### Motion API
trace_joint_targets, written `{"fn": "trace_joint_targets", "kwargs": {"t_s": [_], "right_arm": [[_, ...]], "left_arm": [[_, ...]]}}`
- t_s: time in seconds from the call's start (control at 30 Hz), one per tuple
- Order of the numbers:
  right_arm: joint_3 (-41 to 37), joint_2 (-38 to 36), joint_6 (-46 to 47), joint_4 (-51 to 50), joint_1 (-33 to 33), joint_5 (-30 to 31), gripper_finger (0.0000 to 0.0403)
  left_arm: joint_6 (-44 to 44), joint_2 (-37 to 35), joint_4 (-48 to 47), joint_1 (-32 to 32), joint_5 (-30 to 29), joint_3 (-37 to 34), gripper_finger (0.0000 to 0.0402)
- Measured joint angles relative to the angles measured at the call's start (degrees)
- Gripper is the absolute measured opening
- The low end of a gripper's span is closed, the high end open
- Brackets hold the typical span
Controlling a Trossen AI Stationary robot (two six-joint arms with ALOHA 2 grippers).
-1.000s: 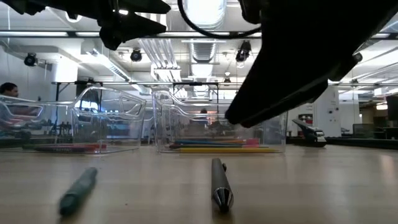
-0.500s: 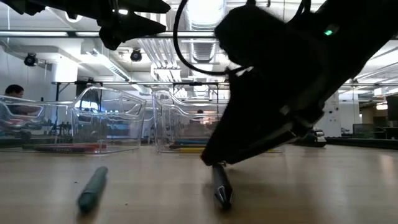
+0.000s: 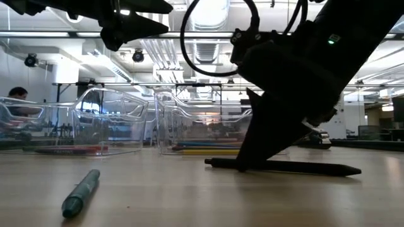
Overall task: Sort crayons/erasers/pens/pencils in bins
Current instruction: Put the black ball pen into the top left transparent bin
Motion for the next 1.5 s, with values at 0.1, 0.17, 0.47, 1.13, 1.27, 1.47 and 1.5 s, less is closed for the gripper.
{"fn": "trace_joint_targets", "kwargs": {"t_s": [0.1,0.17,0.47,1.13,1.27,1.47,1.5], "right_arm": [[0.4,-0.2,-2.7,-2.4,0.0,-0.2,0.0204],[0.4,-0.2,-3.4,-3.5,0.1,-0.3,0.0190],[0.2,-0.1,-7.7,-4.5,0.1,-2.0,0.0061],[-2.1,-16.9,-13.5,-8.4,5.7,13.0,0.0019],[-4.8,-22.6,-14.8,-7.4,6.6,19.7,0.0019],[-12.4,-29.9,-19.2,3.9,7.6,22.4,0.0018],[-14.0,-30.7,-20.3,6.7,7.8,22.3,0.0018]], "left_arm": [[-1.0,0.0,0.0,0.0,0.0,-0.1,0.0228],[-1.2,0.0,-0.1,0.0,0.0,-0.2,0.0228],[-1.3,0.0,0.0,0.0,0.0,-0.4,0.0228],[-1.3,0.1,0.7,0.0,5.9,-0.7,0.0228],[-1.1,3.6,7.3,-0.1,7.4,-0.7,0.0228],[5.2,14.1,18.7,0.4,9.4,2.4,0.0228],[6.4,15.6,19.5,0.5,9.4,3.4,0.0228]]}}
